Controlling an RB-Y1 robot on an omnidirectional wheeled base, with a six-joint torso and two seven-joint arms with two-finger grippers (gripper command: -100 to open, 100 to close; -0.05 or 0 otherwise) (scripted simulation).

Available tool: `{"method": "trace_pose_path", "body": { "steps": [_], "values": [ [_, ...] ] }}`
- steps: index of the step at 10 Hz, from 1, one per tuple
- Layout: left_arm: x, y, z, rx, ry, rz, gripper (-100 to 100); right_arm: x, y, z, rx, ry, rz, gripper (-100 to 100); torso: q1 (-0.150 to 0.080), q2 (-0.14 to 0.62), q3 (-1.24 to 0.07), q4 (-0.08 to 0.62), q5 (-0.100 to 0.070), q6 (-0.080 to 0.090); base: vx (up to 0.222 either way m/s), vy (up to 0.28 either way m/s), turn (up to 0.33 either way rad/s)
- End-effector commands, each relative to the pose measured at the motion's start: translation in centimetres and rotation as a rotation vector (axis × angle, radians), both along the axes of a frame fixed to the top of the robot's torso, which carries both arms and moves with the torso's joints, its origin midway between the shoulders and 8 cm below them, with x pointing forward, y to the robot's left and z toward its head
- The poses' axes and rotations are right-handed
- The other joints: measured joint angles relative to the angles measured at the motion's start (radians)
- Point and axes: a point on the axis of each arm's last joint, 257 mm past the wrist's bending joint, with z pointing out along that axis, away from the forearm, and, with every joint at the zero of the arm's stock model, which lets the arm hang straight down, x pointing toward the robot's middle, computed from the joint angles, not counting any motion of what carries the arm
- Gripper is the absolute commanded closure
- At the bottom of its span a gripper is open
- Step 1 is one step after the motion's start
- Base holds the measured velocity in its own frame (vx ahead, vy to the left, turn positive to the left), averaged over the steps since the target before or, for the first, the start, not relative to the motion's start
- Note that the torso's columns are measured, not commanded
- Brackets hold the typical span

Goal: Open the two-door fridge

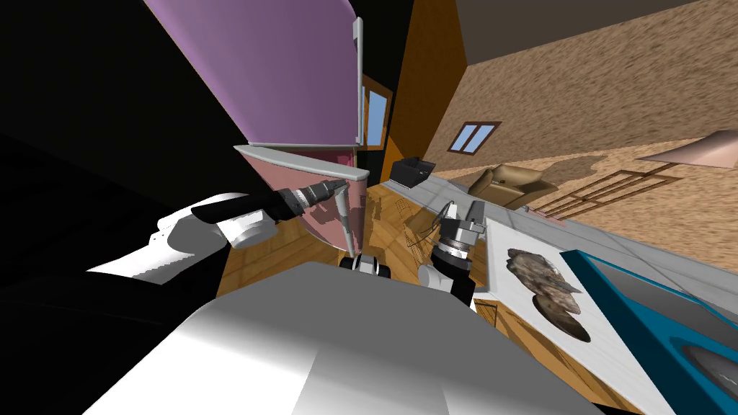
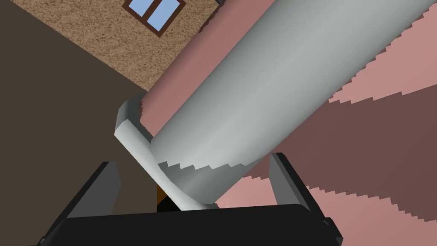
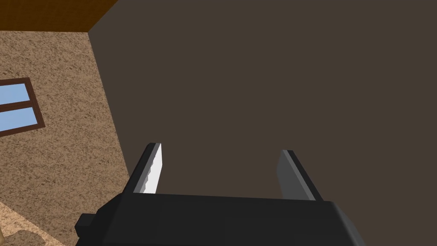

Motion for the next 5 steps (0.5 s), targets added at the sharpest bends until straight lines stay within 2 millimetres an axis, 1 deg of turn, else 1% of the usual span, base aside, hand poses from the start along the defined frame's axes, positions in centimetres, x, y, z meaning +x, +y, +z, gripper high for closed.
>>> {"method": "trace_pose_path", "body": {
  "steps": [1, 3, 4, 5],
  "values": [
    [0.0, 0.1, 1.5, 0.003, 0.001, -0.013, -100, 0.0, 0.0, 0.0, 0.000, 0.000, 0.000, 0, 0.002, 0.002, 0.002, 0.001, 0.001, 0.000, 0.010, -0.030, 0.043],
    [-0.1, 0.0, 2.7, 0.005, 0.001, -0.024, -100, 0.0, 0.0, 0.0, 0.000, 0.000, 0.000, 0, 0.000, 0.002, 0.001, 0.001, 0.000, 0.000, 0.006, -0.025, 0.041],
    [0.1, 0.1, 2.2, 0.005, 0.001, -0.020, -100, 0.0, 0.0, 0.0, 0.000, 0.000, 0.000, 0, -0.001, 0.000, 0.000, 0.000, 0.000, 0.000, 0.002, -0.012, 0.011],
    [0.1, 0.1, 2.3, 0.005, 0.001, -0.021, 0, 0.0, 0.0, 0.0, 0.000, 0.000, 0.000, 0, 0.000, 0.000, 0.000, 0.000, 0.000, 0.000, 0.000, 0.000, 0.000]
  ]
}}
